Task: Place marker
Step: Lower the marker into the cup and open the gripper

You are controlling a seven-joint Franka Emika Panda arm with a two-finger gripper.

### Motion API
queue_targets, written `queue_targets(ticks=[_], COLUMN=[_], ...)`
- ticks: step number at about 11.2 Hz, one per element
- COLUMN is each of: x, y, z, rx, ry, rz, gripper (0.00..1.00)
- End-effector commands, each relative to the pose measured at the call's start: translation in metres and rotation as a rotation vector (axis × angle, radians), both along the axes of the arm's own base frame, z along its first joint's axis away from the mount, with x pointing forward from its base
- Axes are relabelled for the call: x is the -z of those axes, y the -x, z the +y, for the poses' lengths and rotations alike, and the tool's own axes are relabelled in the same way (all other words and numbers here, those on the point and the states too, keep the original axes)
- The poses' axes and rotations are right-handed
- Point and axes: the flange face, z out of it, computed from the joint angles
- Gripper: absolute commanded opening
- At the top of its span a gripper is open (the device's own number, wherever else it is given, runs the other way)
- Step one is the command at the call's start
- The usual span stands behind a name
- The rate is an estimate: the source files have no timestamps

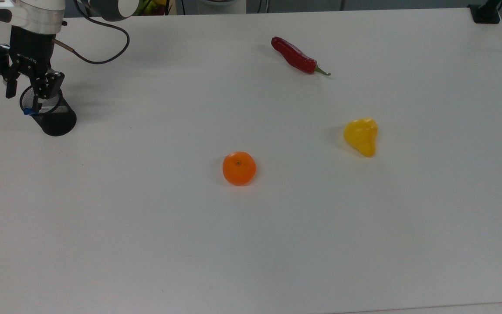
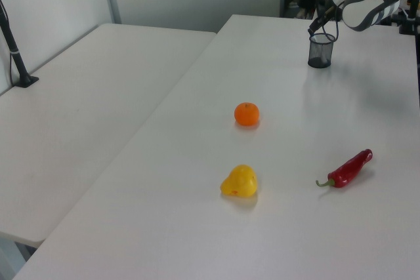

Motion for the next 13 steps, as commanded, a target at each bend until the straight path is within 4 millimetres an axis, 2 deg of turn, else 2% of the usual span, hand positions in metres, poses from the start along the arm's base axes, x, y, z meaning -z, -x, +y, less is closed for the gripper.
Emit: queue_targets(ticks=[1, 2, 5, 7, 11, 13], x=[-0.004, -0.005, -0.013, -0.037, -0.108, -0.159], y=[0.004, 0.004, 0.004, 0.009, 0.008, 0.014], z=[0.001, 0.001, 0.0, -0.013, -0.016, -0.005], rx=[-0.011, -0.01, 0.001, 0.02, 0.029, 0.032], ry=[0.008, 0.007, -0.002, -0.019, -0.148, -0.238], rz=[-0.014, -0.015, -0.026, -0.022, 0.131, 0.204], gripper=[0.8, 0.99, 1.0, 1.0, 1.0, 1.0])
